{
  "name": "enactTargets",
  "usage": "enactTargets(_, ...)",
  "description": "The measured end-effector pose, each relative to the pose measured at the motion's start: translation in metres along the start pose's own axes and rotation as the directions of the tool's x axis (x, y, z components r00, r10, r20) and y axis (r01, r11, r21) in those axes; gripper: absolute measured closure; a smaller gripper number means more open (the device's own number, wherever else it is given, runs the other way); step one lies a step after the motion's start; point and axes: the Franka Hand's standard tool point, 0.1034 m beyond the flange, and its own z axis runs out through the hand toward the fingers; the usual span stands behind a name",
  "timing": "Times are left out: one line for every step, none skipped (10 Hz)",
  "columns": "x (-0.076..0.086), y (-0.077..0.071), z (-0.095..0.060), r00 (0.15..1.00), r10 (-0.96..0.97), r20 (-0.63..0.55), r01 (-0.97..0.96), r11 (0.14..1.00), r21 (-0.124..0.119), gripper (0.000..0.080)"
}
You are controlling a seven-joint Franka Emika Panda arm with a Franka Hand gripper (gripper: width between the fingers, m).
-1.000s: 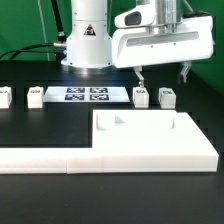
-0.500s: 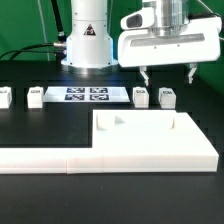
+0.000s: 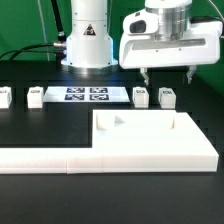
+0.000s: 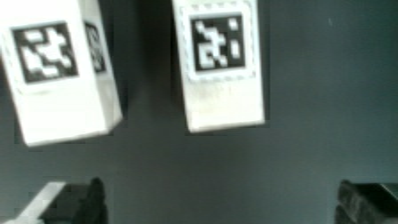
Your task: Assemble square table
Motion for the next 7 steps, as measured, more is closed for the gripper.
enactTargets(0.001, 0.000, -0.001, 0.998, 0.002, 0.064, -0.002, 1.000, -0.003, 0.0151)
enactTargets(0.001, 0.000, 0.000, 0.993, 0.005, 0.122, -0.004, 1.000, -0.006, 0.0151)
enactTargets(-0.001, -0.003, 0.003, 0.981, -0.006, 0.192, 0.008, 1.000, -0.010, 0.0151)
enactTargets(-0.002, -0.006, 0.007, 0.970, -0.031, 0.242, 0.033, 0.999, -0.005, 0.0151)
enactTargets(-0.004, -0.007, 0.010, 0.949, -0.042, 0.312, 0.045, 0.999, -0.002, 0.0151)
enactTargets(-0.004, -0.008, 0.013, 0.934, -0.041, 0.355, 0.045, 0.999, -0.002, 0.0151)
enactTargets(-0.007, -0.009, 0.018, 0.910, -0.040, 0.414, 0.046, 0.999, -0.003, 0.0151)
